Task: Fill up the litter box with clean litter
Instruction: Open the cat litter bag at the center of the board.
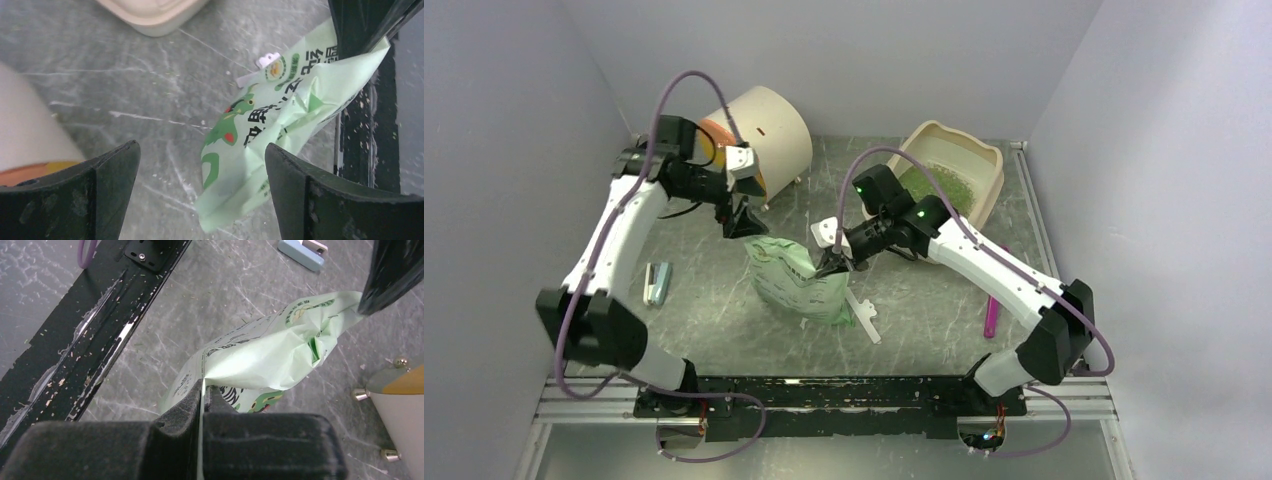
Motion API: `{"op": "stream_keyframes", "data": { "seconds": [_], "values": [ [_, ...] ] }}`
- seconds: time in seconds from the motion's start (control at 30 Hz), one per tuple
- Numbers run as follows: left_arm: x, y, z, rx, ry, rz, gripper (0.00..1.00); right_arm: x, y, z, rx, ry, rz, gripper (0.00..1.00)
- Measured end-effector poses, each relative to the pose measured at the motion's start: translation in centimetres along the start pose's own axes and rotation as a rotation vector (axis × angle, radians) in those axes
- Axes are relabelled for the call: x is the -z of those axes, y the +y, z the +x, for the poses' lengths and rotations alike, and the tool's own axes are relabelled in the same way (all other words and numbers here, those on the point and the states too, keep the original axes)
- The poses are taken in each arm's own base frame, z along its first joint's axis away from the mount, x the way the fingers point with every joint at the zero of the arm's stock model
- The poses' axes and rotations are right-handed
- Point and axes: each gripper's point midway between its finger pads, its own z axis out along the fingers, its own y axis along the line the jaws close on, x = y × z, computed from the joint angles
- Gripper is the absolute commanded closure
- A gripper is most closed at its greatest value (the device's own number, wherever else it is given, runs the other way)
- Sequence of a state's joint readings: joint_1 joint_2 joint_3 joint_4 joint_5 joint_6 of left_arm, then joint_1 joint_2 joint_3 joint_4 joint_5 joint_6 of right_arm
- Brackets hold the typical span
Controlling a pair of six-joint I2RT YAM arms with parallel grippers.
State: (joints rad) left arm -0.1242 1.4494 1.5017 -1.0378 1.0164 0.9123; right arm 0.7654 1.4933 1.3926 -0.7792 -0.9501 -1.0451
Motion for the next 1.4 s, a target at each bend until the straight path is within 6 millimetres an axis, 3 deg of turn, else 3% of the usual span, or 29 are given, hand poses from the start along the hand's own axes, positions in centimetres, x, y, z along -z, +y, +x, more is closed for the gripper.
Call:
{"op": "stream_keyframes", "data": {
  "seconds": [0.17,0.27,0.53,0.93,1.2,1.4],
  "values": [
    [-3.9,-2.0,2.5,0.012,0.073,0.194,0.03,0.0,0.5,0.1,0.015,-0.011,0.027,1.0],
    [-4.5,-3.2,2.8,0.001,0.082,0.226,0.03,-0.1,0.6,0.3,0.009,-0.009,0.029,1.0],
    [-4.1,-4.9,3.6,-0.002,0.146,0.21,0.04,0.0,0.4,0.4,0.011,-0.003,0.068,1.0],
    [-0.1,-5.1,-0.4,-0.066,0.157,0.019,0.03,0.3,0.2,0.5,0.008,-0.004,0.118,1.0],
    [-1.2,-5.9,2.8,0.025,0.204,0.058,0.03,0.3,0.1,0.4,0.001,-0.011,0.146,1.0],
    [-2.2,-4.7,2.9,-0.007,0.191,0.065,0.03,0.0,0.4,0.2,0.007,-0.014,0.134,1.0]
  ]
}}
